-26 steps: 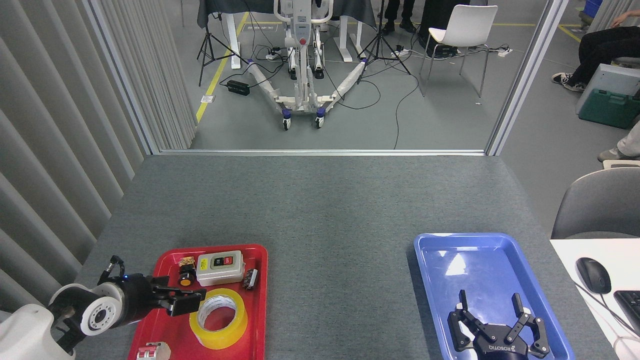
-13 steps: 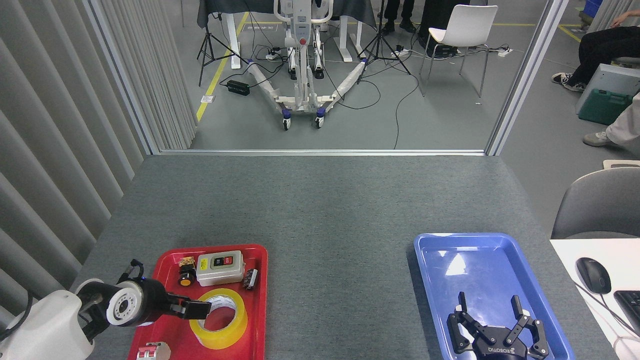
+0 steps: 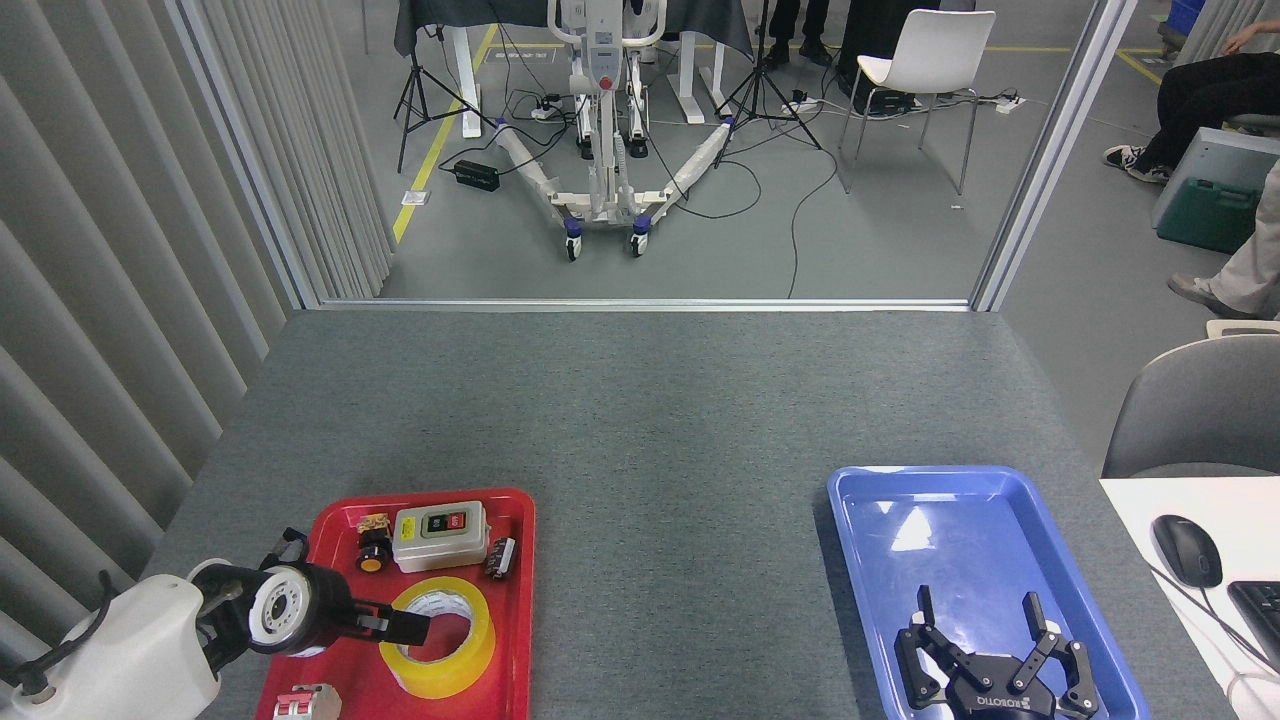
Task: Place and move tape with both arms
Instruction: 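Move the left gripper over the yellow tape roll in the red tray, then grasp the yellow tape roll with the left gripper and lift it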
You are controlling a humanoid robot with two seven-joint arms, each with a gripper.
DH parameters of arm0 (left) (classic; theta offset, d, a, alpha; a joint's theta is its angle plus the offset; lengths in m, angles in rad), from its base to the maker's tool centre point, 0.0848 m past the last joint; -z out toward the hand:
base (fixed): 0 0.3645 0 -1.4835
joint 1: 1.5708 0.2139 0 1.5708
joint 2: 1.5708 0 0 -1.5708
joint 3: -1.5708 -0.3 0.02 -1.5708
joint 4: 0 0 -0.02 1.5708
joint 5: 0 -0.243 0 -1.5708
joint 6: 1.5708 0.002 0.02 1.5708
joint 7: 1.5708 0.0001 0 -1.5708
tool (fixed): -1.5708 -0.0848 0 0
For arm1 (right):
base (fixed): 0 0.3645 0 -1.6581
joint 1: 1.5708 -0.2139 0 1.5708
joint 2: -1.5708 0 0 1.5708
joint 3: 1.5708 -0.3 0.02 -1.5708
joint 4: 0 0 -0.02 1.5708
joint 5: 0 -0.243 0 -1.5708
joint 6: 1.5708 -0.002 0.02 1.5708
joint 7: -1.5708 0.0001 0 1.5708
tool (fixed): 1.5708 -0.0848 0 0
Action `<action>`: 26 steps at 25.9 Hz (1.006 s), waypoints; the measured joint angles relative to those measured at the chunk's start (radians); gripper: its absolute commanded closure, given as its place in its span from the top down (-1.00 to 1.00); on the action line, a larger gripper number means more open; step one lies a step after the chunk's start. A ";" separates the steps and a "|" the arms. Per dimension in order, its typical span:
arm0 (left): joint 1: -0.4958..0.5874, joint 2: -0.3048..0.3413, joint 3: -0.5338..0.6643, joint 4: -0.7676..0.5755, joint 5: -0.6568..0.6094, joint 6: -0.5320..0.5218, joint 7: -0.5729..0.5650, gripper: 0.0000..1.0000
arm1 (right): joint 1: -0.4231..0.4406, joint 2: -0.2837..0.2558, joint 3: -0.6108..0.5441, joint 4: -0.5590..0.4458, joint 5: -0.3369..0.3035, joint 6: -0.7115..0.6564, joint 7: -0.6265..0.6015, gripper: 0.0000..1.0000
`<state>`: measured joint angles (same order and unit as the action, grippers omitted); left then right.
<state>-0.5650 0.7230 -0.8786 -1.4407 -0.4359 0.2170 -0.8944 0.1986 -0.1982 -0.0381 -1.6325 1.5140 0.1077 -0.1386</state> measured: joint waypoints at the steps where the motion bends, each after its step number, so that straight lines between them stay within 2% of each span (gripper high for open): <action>1: -0.003 -0.007 -0.001 0.008 0.000 0.002 -0.003 0.90 | 0.000 0.001 0.000 0.000 0.000 0.000 -0.001 1.00; 5: -0.016 -0.034 -0.014 0.061 -0.001 0.006 -0.011 0.87 | -0.001 0.001 0.000 0.000 0.000 0.000 -0.004 1.00; 7: -0.020 -0.044 -0.022 0.082 -0.001 0.006 -0.014 0.68 | -0.001 0.001 0.000 0.000 0.000 0.000 -0.004 1.00; 9: -0.024 -0.051 -0.026 0.098 -0.003 0.006 -0.014 0.58 | -0.001 0.000 0.000 0.000 0.000 0.000 -0.001 1.00; 19: -0.037 -0.070 -0.042 0.126 -0.007 0.004 -0.015 0.48 | -0.001 0.000 0.000 0.000 0.000 0.000 0.001 1.00; 23: -0.057 -0.105 -0.062 0.154 -0.009 0.003 -0.015 0.45 | -0.001 -0.001 0.000 0.000 0.001 0.000 0.001 1.00; 26: -0.071 -0.123 -0.075 0.176 -0.009 0.003 -0.022 0.34 | 0.000 -0.001 0.000 0.000 0.001 0.000 0.001 1.00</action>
<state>-0.6358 0.6002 -0.9540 -1.2647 -0.4446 0.2200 -0.9164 0.1983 -0.1995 -0.0383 -1.6324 1.5149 0.1073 -0.1372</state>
